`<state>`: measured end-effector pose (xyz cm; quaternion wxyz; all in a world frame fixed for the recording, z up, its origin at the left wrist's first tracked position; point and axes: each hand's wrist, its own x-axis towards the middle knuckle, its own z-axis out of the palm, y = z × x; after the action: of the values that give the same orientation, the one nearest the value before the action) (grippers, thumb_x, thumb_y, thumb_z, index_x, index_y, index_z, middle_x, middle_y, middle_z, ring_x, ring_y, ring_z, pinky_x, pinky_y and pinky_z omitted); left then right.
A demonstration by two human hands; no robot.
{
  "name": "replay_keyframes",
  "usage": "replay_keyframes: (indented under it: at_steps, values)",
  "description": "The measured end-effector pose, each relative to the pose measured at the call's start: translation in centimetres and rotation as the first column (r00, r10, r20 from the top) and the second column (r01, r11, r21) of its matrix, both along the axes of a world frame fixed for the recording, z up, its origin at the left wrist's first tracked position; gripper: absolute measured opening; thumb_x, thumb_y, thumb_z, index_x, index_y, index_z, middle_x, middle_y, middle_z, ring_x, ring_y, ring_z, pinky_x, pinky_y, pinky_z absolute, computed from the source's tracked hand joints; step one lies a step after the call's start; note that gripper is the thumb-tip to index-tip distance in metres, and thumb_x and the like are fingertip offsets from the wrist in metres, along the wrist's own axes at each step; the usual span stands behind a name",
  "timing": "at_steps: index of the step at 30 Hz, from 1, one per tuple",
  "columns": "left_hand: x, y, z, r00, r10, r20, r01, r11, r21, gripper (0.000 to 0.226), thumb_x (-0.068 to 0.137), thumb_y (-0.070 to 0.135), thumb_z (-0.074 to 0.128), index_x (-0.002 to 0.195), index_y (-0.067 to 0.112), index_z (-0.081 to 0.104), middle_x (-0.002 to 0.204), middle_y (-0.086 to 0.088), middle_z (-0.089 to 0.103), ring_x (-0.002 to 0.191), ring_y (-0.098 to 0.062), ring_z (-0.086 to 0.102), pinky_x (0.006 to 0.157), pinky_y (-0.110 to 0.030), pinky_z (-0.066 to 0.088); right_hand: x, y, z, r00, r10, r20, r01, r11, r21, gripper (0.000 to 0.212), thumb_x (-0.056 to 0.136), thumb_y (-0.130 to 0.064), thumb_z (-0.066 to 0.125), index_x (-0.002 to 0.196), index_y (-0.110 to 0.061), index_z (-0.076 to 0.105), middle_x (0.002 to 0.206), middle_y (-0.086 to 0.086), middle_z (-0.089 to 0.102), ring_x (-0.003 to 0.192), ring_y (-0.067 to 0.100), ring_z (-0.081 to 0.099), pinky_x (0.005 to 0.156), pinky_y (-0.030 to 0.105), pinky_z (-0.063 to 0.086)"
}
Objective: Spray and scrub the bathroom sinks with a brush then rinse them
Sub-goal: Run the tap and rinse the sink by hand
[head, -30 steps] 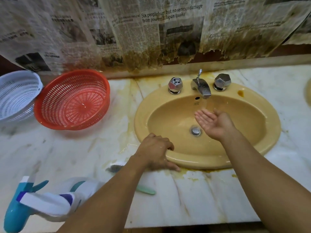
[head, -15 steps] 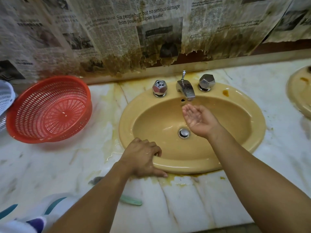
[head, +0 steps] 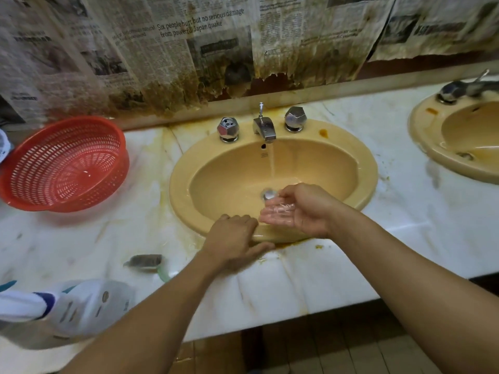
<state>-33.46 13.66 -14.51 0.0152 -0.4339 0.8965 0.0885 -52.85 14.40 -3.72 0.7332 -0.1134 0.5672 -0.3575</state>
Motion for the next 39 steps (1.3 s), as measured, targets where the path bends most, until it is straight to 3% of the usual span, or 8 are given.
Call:
replay_keyframes:
  at_steps: [6,12,19,26,29,31,35,39]
  values:
    - [-6.7,1.0,-0.1,0.995,0.073,0.066,-0.076,0.996,0.042,0.064,0.087,0.086,0.038,0.102,0.026,0.057,0.094,0.006,0.066,0.086,-0.020,0.066,0.068,-0.036,0.043,-2.9,3.0,1.4,0.869,0.112,-0.481,-0.187,0.976,-0.110,0.038,0.106,-0.030,0.053,0.107,0.005,0.066,0.108,0.022,0.072,0.099,0.029,0.073,0.092,0.039,0.060]
    - [0.1,-0.8,0.3,0.991,0.094,0.096,-0.097,0.995,0.022,0.094,0.071,0.101,0.036,0.131,0.033,0.061,0.121,0.012,0.071,0.111,-0.015,0.065,0.093,-0.034,0.047,-7.0,4.4,2.5,0.922,0.001,-0.388,-0.077,0.981,-0.180,0.043,0.107,-0.032,0.051,0.111,0.008,0.066,0.105,0.024,0.074,0.098,0.033,0.075,0.093,0.042,0.060]
    - [-2.0,0.6,0.5,0.976,0.200,0.083,-0.199,0.980,-0.020,0.087,0.071,0.101,0.038,0.115,0.030,0.064,0.109,0.010,0.070,0.101,-0.016,0.065,0.093,-0.036,0.043,-7.6,4.3,0.6,0.948,-0.116,-0.297,0.035,0.964,-0.265,0.035,0.106,-0.030,0.052,0.113,0.000,0.068,0.106,0.019,0.076,0.100,0.032,0.074,0.093,0.045,0.059]
    - [-0.8,-2.2,3.2,0.966,0.257,-0.027,-0.203,0.818,0.539,0.057,0.074,0.055,0.082,0.124,0.033,0.067,0.124,0.018,0.067,0.119,-0.011,0.062,0.100,-0.032,0.049,-8.1,4.4,-4.9,0.571,-0.487,-0.661,0.373,0.871,-0.320,0.020,0.091,-0.032,0.052,0.098,-0.027,0.070,0.103,-0.004,0.070,0.095,0.022,0.063,0.081,0.036,0.054]
    - [-1.1,-4.6,3.7,0.775,0.553,-0.306,-0.096,0.581,0.808,0.024,0.085,0.007,0.075,0.106,0.020,0.075,0.110,0.003,0.076,0.109,-0.015,0.070,0.094,-0.032,0.054,-7.5,5.1,-6.5,0.509,-0.553,-0.660,0.474,0.820,-0.321,0.018,0.094,-0.031,0.050,0.107,-0.028,0.063,0.105,-0.006,0.057,0.096,0.018,0.050,0.080,0.030,0.042]
    - [-2.8,-6.6,3.3,0.486,0.788,-0.379,-0.056,0.460,0.886,0.020,0.096,-0.001,0.058,0.106,0.008,0.074,0.116,-0.015,0.075,0.103,-0.024,0.073,0.091,-0.038,0.055,-6.8,5.1,-7.1,0.481,-0.569,-0.667,0.505,0.802,-0.320,0.025,0.100,-0.029,0.051,0.122,-0.023,0.063,0.118,-0.007,0.057,0.106,0.016,0.051,0.089,0.032,0.039]
    - [-6.8,-11.8,2.5,-0.024,0.997,-0.074,0.217,0.078,0.973,0.025,0.105,0.008,0.043,0.112,-0.001,0.065,0.121,-0.020,0.070,0.104,-0.029,0.070,0.087,-0.038,0.056,-5.8,5.1,-8.4,0.445,-0.631,-0.636,0.575,0.745,-0.337,0.024,0.101,-0.034,0.047,0.113,-0.034,0.068,0.118,-0.012,0.064,0.113,0.018,0.061,0.096,0.035,0.046]
    - [-10.3,-15.5,3.5,-0.096,0.986,0.138,0.372,-0.093,0.923,0.040,0.112,0.023,0.034,0.111,-0.005,0.063,0.108,-0.021,0.068,0.108,-0.032,0.065,0.101,-0.040,0.052,-5.7,6.1,-9.2,0.450,-0.706,-0.547,0.644,0.681,-0.349,0.034,0.103,-0.035,0.043,0.126,-0.033,0.068,0.121,-0.017,0.067,0.113,0.009,0.066,0.104,0.035,0.050]
